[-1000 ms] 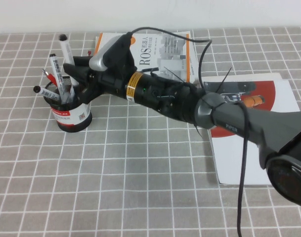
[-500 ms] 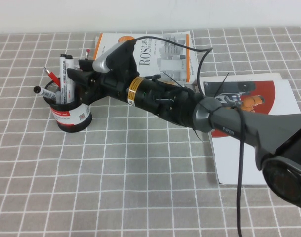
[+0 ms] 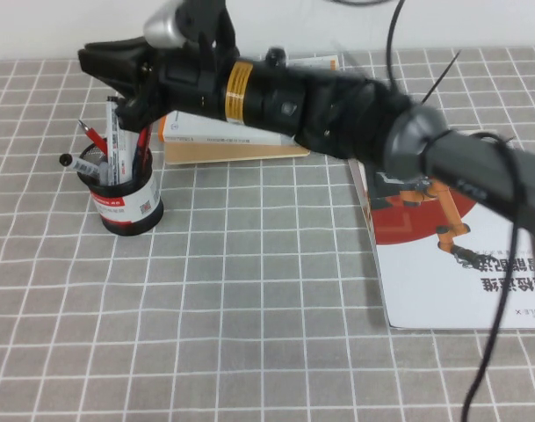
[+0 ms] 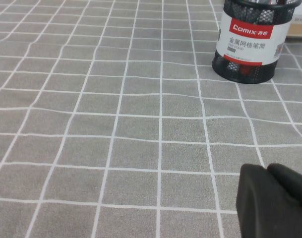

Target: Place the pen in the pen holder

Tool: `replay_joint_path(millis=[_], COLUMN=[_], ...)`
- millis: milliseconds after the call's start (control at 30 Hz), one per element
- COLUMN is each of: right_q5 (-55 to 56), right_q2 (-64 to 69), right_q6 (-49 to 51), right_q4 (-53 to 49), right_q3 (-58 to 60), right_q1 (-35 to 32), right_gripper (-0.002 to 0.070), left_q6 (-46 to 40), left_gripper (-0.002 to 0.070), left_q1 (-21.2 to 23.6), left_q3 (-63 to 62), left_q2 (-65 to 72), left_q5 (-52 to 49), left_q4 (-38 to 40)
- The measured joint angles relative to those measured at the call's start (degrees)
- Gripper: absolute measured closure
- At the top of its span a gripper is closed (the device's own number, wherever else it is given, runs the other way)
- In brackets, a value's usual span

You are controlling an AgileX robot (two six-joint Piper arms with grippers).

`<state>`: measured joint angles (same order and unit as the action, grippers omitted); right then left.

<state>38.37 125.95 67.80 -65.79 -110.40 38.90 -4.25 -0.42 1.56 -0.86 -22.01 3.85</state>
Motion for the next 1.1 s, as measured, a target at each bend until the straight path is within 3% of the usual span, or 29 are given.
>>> replay_joint_path(millis=[167,500,733,1100], right_q5=[1.35,6.63,13.76,14.36], right_q2=[-4.16,-11.17,-17.93,-31.97], right_q6=[12.98,32.28,35.35,36.20], right_q4=[-13.78,-29.27,-30.96,-34.25], right_q3=[0.00,0.85,7.34,17.42], right_q1=[0.00,0.00,0.11,1.22], right_gripper=[0.0687,0.0688,0.0688,0.0688], left_q6=[0.00,0.00,0.00,0.00], left_gripper=[0.0678,0.0678,0.0678,0.0678], left_q1=[0.00,0.00,0.00,0.00], left_q3=[0.00,0.00,0.00,0.00], left_q2=[0.00,0.00,0.00,0.00], left_q5=[0.00,0.00,0.00,0.00], left_q4=[0.00,0.00,0.00,0.00])
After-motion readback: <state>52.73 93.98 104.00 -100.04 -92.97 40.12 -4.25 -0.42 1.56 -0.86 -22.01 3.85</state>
